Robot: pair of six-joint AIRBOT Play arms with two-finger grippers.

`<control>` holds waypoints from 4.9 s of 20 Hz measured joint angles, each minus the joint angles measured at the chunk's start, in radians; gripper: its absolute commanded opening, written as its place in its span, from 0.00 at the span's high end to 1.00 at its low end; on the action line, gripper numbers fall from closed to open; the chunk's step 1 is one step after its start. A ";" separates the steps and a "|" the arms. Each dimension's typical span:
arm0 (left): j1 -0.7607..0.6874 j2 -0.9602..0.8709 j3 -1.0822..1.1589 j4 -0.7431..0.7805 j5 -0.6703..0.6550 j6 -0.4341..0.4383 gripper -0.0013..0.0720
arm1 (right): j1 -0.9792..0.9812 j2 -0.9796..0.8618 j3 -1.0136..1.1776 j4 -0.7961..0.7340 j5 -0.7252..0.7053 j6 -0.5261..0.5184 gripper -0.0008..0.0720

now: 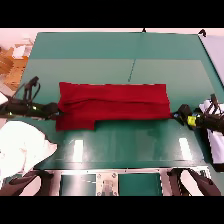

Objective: Fold the shirts.

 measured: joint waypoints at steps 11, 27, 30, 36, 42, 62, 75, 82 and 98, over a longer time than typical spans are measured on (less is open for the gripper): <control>-0.002 -0.594 0.486 -0.228 0.125 0.138 0.13 | 0.184 -0.618 0.486 0.142 -0.194 -0.003 0.53; 0.080 -0.802 0.822 -0.388 -0.005 0.214 0.95 | -0.053 -0.998 0.904 0.027 0.235 -0.287 0.30; 0.024 -0.802 0.827 -0.334 -0.019 0.214 0.94 | -0.026 -1.047 0.901 0.027 0.268 -0.319 0.32; -0.162 -0.816 0.829 -0.192 0.039 0.192 0.94 | 0.050 -1.104 0.907 0.020 0.296 -0.357 0.97; -0.383 -0.892 0.829 -0.158 0.196 0.171 0.94 | 0.065 -1.049 1.036 -0.004 0.407 -0.355 0.97; -0.668 -1.119 0.980 -0.409 0.404 0.138 0.95 | 0.169 -0.691 1.223 0.182 0.666 -0.271 0.97; -0.183 -0.980 1.237 0.126 -0.323 -0.058 0.94 | 0.664 -0.791 1.223 0.230 0.322 -0.223 0.97; 0.007 -0.934 1.233 0.201 -0.380 -0.065 0.94 | 1.053 -1.116 1.223 0.269 -0.195 -0.220 0.20; 0.068 -0.930 1.233 0.216 -0.389 -0.014 0.94 | 0.502 -1.032 1.055 0.020 0.158 -0.109 0.20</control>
